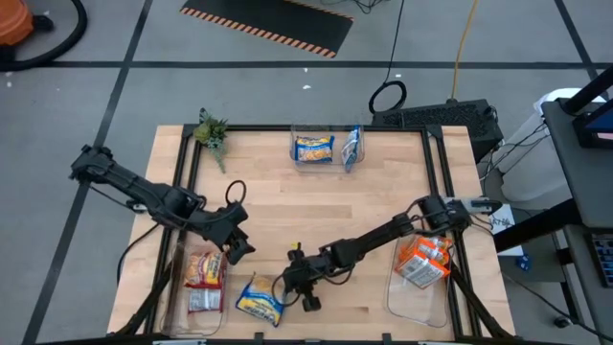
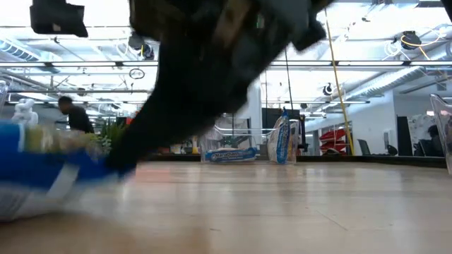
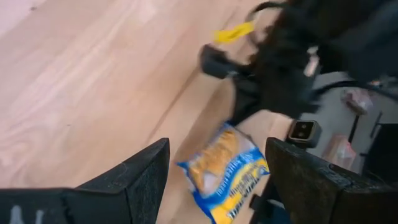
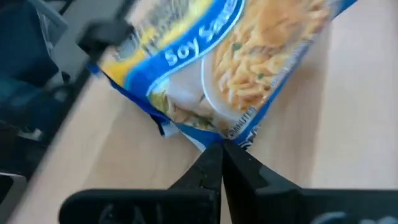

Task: Sort Maruchan noodles
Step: Put the blue noodle pack into the top transparent bin

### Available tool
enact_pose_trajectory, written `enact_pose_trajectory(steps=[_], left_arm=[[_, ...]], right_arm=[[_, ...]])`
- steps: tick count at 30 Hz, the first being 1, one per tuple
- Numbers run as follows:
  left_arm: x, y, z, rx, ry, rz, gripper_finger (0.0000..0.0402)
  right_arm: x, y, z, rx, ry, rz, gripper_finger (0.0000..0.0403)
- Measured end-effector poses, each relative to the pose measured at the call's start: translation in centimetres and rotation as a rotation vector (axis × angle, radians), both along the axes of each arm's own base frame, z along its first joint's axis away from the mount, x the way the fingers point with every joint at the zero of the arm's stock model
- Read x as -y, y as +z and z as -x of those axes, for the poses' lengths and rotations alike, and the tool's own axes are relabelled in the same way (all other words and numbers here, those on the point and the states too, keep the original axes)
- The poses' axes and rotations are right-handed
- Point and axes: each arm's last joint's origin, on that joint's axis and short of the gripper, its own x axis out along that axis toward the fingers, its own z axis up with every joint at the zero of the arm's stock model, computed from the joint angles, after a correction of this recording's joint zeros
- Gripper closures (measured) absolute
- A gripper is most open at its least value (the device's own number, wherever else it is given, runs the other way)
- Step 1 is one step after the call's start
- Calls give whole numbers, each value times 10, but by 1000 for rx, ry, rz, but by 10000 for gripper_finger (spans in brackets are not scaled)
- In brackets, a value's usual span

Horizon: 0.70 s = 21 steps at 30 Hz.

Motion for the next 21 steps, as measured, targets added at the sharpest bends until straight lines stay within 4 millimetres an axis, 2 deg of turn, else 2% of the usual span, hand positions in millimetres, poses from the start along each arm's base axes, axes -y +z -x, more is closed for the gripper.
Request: enact_pose_trajectory(steps=[4, 9, 15, 21], left_arm=[[-9, -1, -4, -12, -3, -15, 131], [-18, 0, -10, 18, -21, -29, 131], [-29, 2, -20, 87, -140, 44, 131], [-41, -20, -32, 236, -208, 46, 131]], right_arm=[[8, 29, 5, 6, -18, 0, 402], [22, 53, 14, -35, -46, 48, 403], [42, 94, 29, -6, -103, 138, 403], [57, 116, 41, 7, -125, 263, 403]])
